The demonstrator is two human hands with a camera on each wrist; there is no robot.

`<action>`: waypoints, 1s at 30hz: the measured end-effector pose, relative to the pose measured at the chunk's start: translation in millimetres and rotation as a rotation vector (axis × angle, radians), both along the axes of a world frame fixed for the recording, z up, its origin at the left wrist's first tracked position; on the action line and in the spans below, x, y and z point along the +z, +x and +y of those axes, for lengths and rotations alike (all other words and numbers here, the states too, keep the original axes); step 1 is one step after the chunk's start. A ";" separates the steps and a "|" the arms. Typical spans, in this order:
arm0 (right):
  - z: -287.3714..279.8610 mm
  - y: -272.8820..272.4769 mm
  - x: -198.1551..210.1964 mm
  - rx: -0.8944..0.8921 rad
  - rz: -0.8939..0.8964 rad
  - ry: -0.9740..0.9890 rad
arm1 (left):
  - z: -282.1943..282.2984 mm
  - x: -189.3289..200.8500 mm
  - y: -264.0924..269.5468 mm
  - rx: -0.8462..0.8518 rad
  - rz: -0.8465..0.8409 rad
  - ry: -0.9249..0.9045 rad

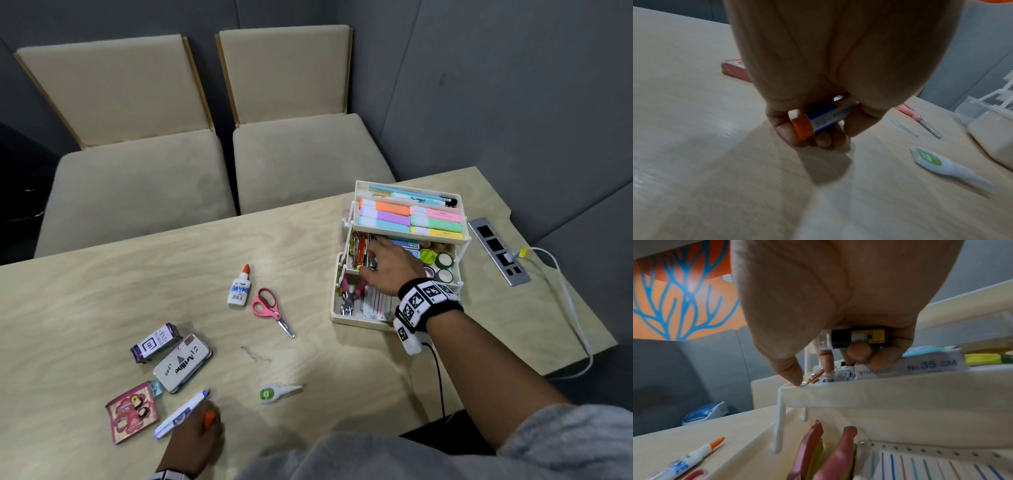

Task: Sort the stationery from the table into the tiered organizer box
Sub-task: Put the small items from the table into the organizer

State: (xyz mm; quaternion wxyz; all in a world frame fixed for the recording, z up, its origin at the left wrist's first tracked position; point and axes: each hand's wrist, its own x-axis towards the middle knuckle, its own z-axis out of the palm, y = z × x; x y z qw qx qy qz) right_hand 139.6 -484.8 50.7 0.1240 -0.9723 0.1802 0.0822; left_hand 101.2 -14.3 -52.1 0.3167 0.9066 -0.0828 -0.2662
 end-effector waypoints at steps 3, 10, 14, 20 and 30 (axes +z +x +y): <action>-2.5 -1.0 2.0 0.012 -0.014 0.017 | 0.6 -2.0 -1.7 -0.005 0.009 0.016; -5.9 -7.1 4.9 0.025 -0.014 0.050 | -1.8 2.8 -0.9 -0.013 0.018 0.024; -4.3 -5.6 13.7 0.045 0.061 0.043 | -1.9 4.2 -1.1 -0.024 0.043 0.043; -4.4 4.6 23.7 0.048 0.194 0.063 | 0.1 1.6 -0.7 -0.018 0.070 0.070; 27.2 -35.5 2.2 -0.050 -0.031 -0.133 | 2.1 2.3 -2.5 0.011 0.100 0.005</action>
